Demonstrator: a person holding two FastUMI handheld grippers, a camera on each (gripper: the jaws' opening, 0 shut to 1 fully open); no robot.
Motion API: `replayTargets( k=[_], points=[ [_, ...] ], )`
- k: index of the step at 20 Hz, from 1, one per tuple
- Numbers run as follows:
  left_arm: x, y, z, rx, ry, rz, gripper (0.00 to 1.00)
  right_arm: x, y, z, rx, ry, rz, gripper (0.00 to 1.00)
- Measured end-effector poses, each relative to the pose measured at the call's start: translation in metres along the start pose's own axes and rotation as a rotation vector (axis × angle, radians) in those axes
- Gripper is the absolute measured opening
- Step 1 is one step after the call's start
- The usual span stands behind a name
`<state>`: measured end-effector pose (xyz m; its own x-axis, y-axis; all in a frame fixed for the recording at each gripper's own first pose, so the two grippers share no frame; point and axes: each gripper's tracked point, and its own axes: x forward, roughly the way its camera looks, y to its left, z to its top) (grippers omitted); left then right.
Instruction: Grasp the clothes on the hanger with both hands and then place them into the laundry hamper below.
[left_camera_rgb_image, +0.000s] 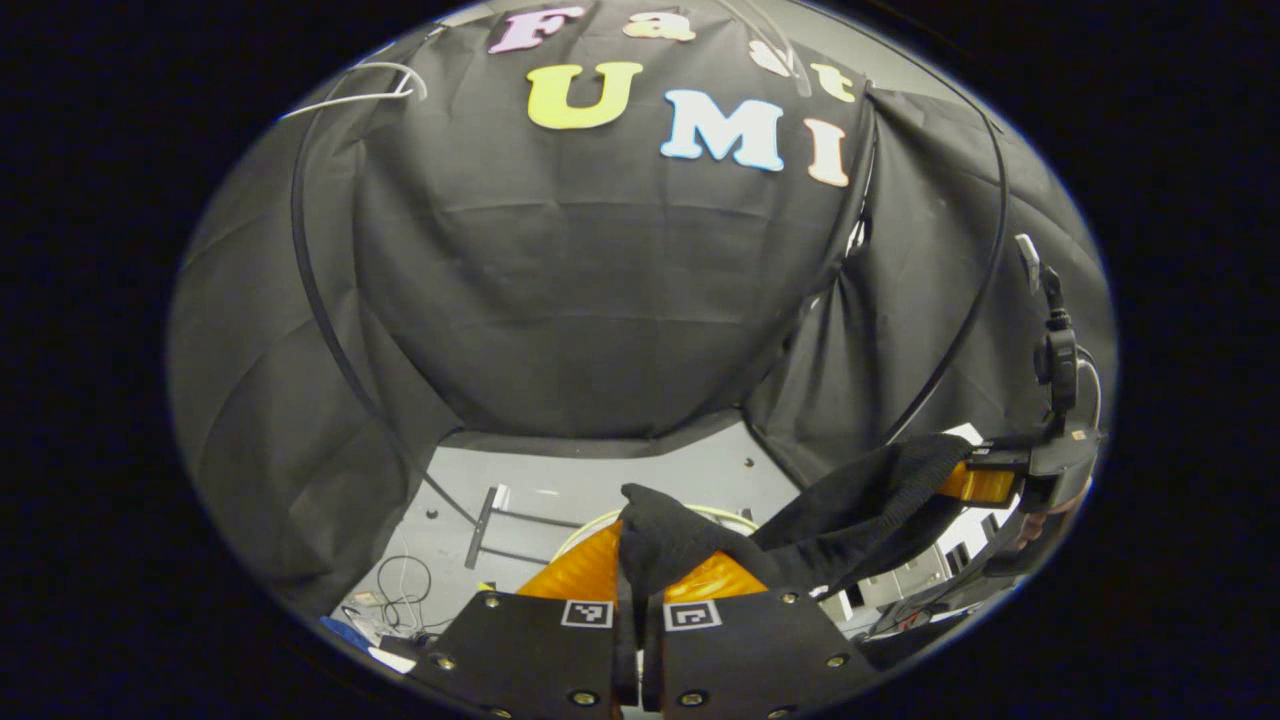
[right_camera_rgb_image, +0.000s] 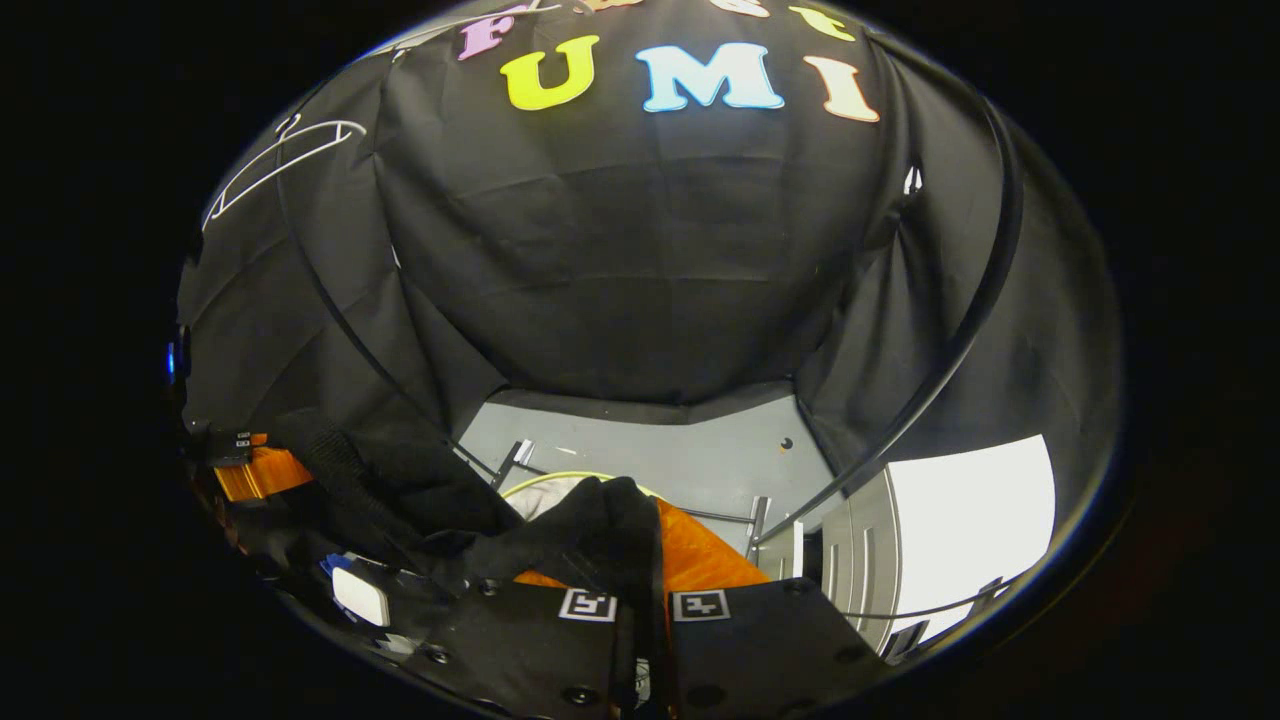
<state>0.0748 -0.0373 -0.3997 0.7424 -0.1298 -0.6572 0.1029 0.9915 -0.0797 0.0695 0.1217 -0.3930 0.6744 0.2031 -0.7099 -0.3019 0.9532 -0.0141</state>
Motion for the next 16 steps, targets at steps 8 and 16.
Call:
replayTargets(
  k=[8, 16],
  points=[
    [0.028, 0.002, -0.039, 0.029, 0.094, -0.008, 0.03, 0.028, -0.002, -0.037, 0.077, 0.110, -0.011, 0.10],
    [0.041, 0.006, -0.050, 0.037, 0.131, -0.006, 0.10, 0.027, -0.005, -0.044, 0.127, 0.154, -0.026, 0.17]
  ],
)
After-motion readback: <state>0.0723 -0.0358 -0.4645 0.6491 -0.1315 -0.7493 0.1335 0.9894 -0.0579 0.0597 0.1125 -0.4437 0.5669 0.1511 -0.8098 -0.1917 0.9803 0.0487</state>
